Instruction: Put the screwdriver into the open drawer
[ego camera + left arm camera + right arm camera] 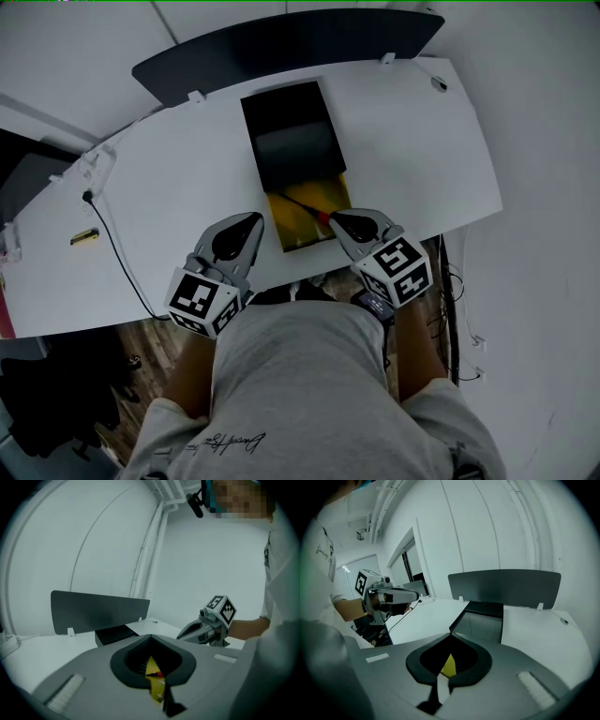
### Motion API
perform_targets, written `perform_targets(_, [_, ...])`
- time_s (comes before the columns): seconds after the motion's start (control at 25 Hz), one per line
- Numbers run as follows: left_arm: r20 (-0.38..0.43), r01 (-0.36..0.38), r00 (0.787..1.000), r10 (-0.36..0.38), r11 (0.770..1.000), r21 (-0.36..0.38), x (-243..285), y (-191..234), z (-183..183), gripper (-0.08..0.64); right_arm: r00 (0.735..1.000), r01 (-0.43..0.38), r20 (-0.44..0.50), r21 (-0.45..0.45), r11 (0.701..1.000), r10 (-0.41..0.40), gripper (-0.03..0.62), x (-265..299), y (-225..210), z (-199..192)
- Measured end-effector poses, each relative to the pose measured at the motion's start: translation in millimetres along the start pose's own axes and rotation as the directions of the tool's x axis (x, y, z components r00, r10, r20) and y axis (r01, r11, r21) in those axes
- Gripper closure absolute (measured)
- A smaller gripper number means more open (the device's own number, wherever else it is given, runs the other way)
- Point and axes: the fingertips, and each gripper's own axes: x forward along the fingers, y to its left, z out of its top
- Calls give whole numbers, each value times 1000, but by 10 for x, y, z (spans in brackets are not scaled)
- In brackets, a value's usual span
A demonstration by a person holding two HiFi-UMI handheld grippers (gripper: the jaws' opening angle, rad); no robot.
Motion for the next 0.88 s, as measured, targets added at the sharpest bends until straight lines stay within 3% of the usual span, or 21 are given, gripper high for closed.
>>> perform_targets(0.88, [-8, 12, 1000, -11, 1000, 4, -68, 26, 38, 560, 1000, -5, 1, -20, 1000, 5, 578, -114, -60, 97])
